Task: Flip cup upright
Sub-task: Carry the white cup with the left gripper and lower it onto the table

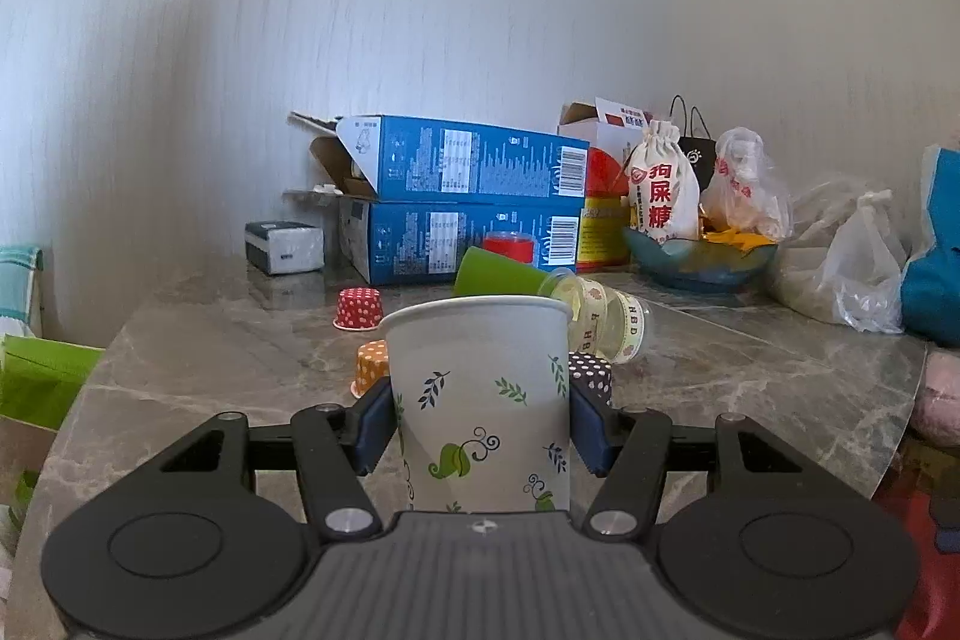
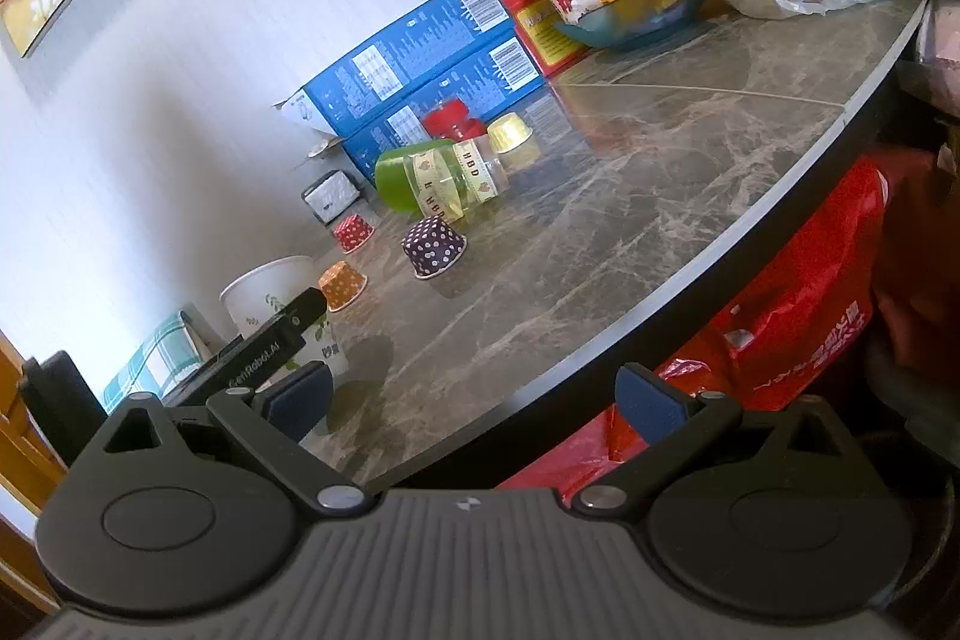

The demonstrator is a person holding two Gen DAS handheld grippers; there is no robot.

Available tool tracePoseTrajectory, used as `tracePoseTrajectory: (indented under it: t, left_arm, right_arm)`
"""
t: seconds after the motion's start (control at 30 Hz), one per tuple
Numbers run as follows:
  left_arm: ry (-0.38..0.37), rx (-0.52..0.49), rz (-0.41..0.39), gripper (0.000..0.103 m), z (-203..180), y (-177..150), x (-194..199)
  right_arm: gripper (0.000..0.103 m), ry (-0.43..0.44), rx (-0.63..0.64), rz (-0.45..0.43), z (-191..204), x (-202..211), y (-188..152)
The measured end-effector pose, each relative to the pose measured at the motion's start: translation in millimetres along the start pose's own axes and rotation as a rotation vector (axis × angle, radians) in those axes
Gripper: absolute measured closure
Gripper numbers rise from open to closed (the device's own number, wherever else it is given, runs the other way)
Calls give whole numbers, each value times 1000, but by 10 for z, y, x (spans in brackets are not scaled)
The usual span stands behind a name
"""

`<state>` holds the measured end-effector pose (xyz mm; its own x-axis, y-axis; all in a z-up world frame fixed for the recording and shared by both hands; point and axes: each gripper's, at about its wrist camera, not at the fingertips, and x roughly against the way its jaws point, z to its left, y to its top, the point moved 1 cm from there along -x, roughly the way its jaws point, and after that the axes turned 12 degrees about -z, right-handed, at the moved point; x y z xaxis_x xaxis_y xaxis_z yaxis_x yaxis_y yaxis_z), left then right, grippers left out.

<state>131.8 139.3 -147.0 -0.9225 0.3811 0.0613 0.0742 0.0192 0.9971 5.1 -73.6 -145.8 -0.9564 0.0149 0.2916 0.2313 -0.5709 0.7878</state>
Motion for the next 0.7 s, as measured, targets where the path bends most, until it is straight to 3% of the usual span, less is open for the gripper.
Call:
tracePoseTrajectory:
  t: [0.4, 0.5, 0.7]
  left_arm:
    - [-15, -65, -117, 35, -27, -133, 258]
    - [-39, -66, -128, 20, -12, -113, 289]
    - [-62, -59, -108, 14, 36, -156, 340]
  right_arm:
    - [1, 13, -10, 11, -12, -13, -83]
    - [1, 13, -3, 18, 7, -32, -91]
    - [1, 26, 12, 23, 65, -52, -104]
